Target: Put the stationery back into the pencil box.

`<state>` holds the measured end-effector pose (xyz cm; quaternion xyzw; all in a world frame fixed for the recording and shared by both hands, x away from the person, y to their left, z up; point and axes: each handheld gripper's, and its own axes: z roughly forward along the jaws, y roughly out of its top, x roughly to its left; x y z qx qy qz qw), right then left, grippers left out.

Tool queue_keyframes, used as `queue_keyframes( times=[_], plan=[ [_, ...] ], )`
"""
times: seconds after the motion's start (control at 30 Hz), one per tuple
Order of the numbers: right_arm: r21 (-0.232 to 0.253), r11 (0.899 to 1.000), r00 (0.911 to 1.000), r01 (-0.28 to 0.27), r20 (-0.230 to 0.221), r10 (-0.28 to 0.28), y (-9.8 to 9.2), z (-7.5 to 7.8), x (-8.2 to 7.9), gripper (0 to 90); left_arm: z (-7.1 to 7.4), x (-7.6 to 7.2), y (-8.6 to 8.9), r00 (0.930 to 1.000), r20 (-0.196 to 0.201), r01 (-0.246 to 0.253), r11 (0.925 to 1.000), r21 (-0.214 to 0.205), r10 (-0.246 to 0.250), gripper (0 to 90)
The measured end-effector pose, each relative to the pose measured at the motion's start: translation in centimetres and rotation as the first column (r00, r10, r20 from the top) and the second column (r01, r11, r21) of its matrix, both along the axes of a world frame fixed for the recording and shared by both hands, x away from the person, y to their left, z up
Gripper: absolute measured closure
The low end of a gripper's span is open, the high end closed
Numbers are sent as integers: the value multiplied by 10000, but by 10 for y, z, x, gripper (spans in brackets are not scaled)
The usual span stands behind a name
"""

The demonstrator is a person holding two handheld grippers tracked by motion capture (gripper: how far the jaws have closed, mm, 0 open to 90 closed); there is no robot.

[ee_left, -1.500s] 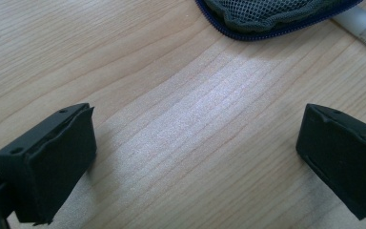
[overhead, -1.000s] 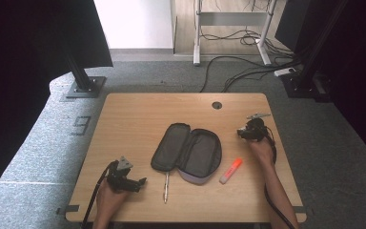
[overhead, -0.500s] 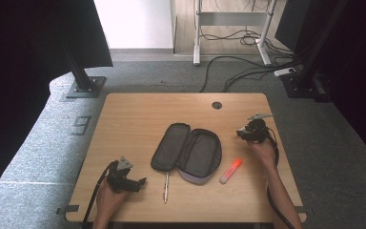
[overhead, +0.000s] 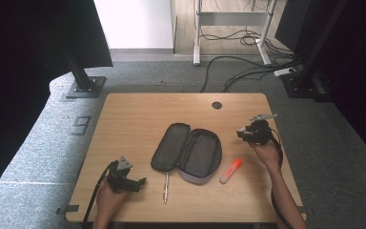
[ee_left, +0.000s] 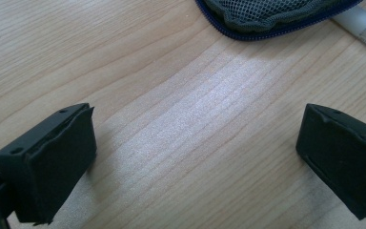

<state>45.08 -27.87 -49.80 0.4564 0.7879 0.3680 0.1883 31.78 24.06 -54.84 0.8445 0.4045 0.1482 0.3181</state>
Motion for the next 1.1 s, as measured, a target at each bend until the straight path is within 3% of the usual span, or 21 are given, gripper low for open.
queue_keyframes(
  times=[0.4, 0.87, 1.1],
  plan=[
    [51, 9989, 9987, -465, 193, 464, 9, 15, -16, 471, 0, 0, 0, 10000, -1, 1, 10000, 0, -1, 0],
    [-73, 9911, 9901, -1332, 439, 1334, 39, 29, -29, 471, 0, 0, 0, 10000, -3, 0, 10000, 1, 0, 0],
    [83, 9832, 9825, -1825, 400, 1820, 57, 31, -34, 471, 0, 0, 0, 10000, -1, 0, 10000, 1, 0, 0]
  ],
)
